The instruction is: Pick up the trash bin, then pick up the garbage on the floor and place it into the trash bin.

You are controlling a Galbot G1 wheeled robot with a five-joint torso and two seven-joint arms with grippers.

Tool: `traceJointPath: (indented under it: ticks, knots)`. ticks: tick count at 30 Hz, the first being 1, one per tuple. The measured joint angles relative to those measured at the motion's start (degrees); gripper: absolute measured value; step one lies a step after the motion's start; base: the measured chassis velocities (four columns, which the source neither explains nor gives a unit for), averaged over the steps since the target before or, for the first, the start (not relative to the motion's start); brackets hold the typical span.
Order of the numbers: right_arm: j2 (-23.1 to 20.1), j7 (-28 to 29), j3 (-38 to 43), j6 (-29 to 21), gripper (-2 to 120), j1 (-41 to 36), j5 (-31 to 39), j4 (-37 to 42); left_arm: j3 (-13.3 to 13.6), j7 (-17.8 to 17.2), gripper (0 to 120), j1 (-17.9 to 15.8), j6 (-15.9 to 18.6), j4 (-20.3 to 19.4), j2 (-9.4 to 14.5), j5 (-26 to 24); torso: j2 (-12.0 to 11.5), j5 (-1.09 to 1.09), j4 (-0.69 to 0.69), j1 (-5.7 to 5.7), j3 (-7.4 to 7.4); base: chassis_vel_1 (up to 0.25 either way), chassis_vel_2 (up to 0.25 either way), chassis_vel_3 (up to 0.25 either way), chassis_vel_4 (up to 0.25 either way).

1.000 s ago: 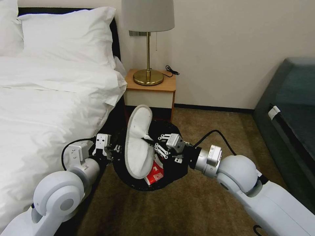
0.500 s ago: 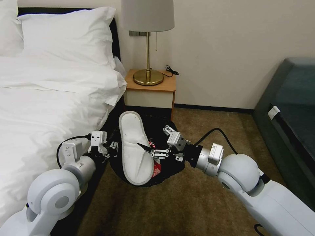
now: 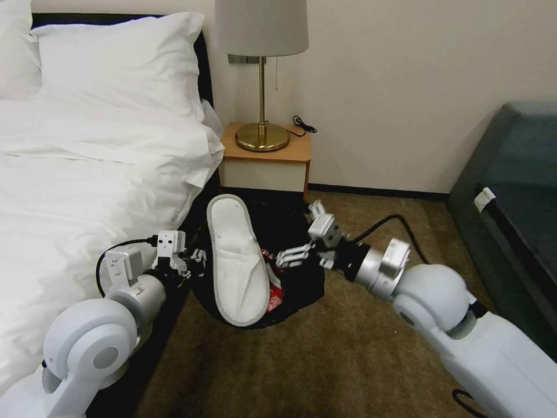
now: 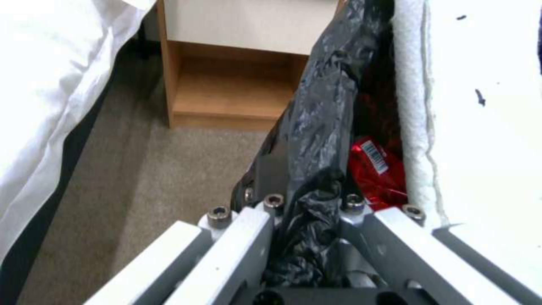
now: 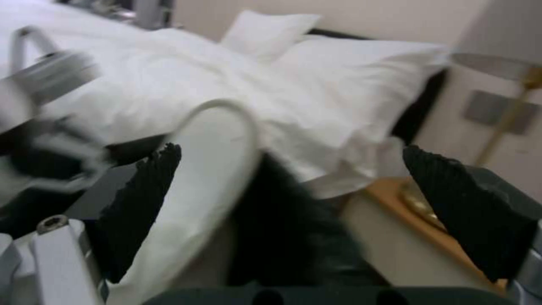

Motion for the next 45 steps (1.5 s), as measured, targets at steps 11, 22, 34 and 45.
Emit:
traceJointPath:
  ticks: [11,22,34,45]
  knots:
    - [1.27,18.64,5.62,-4.17,100,-0.41,12.43,0.56,-3.32,0.37,2,4.88,0.00,-1.06,-0.18,0.23,0.00,-0.01,0.00,0.00,0.00,0.000,0.000,0.000,0.000]
    - [2.97,26.02,18.58,-5.14,100,-11.90,8.37,-1.01,-6.22,-0.33,2,7.23,0.00,-2.61,-0.93,1.61,0.00,0.00,0.01,0.00,0.00,0.000,0.000,0.000,0.000]
    - [8.11,25.82,31.51,-5.94,100,-28.99,1.54,1.76,-7.65,-0.70,2,9.01,0.00,-4.29,-1.36,4.41,0.00,0.00,0.00,-0.01,-0.01,0.000,0.000,0.000,0.000]
    - [11.07,25.44,32.43,-5.66,100,-29.95,0.10,1.63,-7.82,-0.68,2,9.38,0.00,-4.49,-1.65,5.00,0.01,-0.01,0.00,-0.01,-0.01,0.000,0.000,0.000,0.000]
